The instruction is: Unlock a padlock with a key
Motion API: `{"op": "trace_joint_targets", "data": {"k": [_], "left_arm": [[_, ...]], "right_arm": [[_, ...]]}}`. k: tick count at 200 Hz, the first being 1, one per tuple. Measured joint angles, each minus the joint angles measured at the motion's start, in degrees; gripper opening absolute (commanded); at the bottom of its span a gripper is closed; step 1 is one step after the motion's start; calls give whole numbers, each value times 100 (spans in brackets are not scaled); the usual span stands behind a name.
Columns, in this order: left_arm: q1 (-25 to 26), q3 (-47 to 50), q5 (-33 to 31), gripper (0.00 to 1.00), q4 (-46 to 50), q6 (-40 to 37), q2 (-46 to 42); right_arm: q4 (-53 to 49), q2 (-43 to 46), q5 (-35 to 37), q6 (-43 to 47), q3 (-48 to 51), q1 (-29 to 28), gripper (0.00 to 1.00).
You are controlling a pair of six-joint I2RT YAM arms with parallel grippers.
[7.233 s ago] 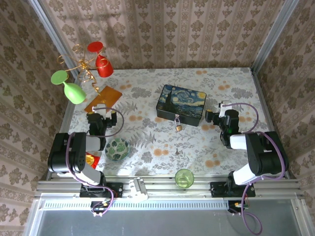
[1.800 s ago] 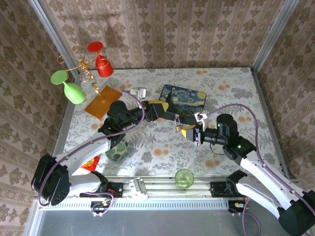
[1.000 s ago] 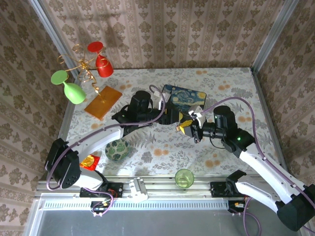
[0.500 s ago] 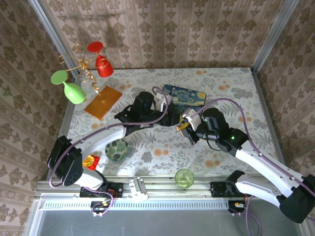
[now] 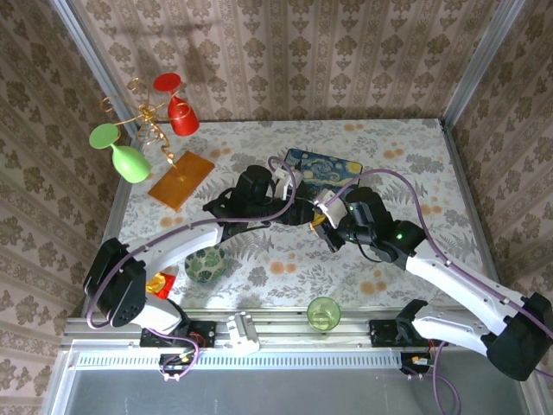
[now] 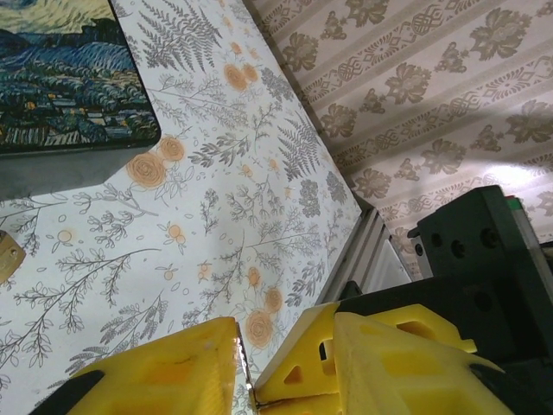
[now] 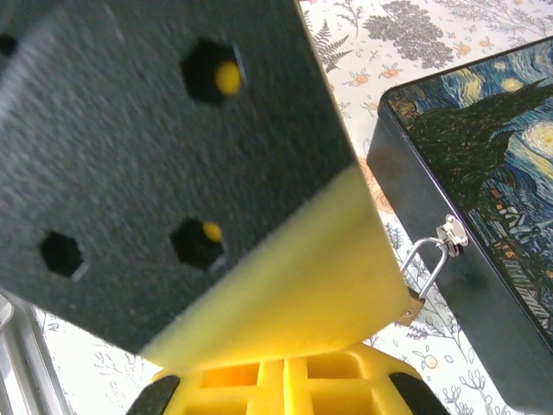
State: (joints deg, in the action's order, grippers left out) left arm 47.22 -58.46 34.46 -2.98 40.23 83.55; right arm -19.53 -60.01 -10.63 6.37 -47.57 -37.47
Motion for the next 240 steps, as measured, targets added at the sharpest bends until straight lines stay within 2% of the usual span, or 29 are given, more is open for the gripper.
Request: {"op": "trace_joint_targets", "data": {"k": [26, 39, 61, 78, 93, 104, 151, 166, 214, 225, 240], "left_arm": [[0, 48, -24, 37, 0, 2, 0], [0, 66, -31, 46, -2, 2, 0], [-4, 76, -96, 46, -13, 26, -2], [-4, 90, -114, 42, -55, 42, -2], [-4, 131, -101, 31, -160, 114, -2], [-4, 168, -70, 27, -249, 164, -2], [-4, 216, -11, 27, -431, 223, -2], [-4, 225, -9, 19, -428, 225, -2], [-15, 225, 4, 16, -306, 216, 33], [-15, 225, 4, 8, -284, 201, 50], [-33, 221, -13, 7, -225, 136, 87]], "right_arm": [[7, 7, 22, 15, 0, -35, 0], [20, 33, 44, 37, 4, -57, 0], [87, 173, 72, 105, 63, -103, 0], [160, 260, 111, 122, 114, -116, 0], [179, 269, 127, 140, 127, -120, 0], [188, 269, 127, 142, 131, -120, 0], [308, 247, 236, 142, 168, -127, 0], [308, 175, 297, 142, 168, -144, 0], [310, 46, 450, 142, 168, -184, 0], [308, 46, 466, 140, 168, -188, 0], [304, 48, 476, 142, 168, -197, 0]]}}
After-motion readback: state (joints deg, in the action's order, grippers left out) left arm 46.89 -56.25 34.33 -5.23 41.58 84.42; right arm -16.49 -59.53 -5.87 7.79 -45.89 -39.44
